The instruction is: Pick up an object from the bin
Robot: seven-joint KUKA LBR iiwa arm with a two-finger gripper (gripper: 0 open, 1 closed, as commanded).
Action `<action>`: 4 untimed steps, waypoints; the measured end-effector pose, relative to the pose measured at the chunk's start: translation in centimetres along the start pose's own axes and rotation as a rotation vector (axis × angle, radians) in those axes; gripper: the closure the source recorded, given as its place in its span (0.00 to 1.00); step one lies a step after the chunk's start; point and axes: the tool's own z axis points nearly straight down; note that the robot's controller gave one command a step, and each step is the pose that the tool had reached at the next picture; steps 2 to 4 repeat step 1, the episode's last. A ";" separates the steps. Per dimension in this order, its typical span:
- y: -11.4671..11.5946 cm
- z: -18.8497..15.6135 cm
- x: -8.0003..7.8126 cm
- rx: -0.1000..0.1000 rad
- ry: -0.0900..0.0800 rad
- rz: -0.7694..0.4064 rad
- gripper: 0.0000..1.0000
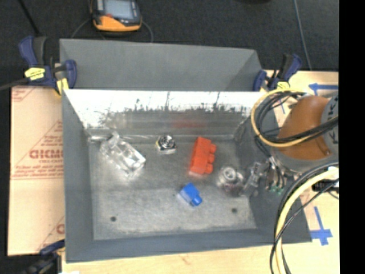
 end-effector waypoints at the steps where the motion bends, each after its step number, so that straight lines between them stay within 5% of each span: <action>1: 0.0 -8.6 -0.4 -0.001 -0.005 -0.012 1.00; 4: 0.0 -8.6 -0.4 -0.001 -0.005 -0.012 1.00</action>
Offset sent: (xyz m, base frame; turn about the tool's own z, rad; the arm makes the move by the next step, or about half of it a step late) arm 0.0002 0.0001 0.0801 0.0000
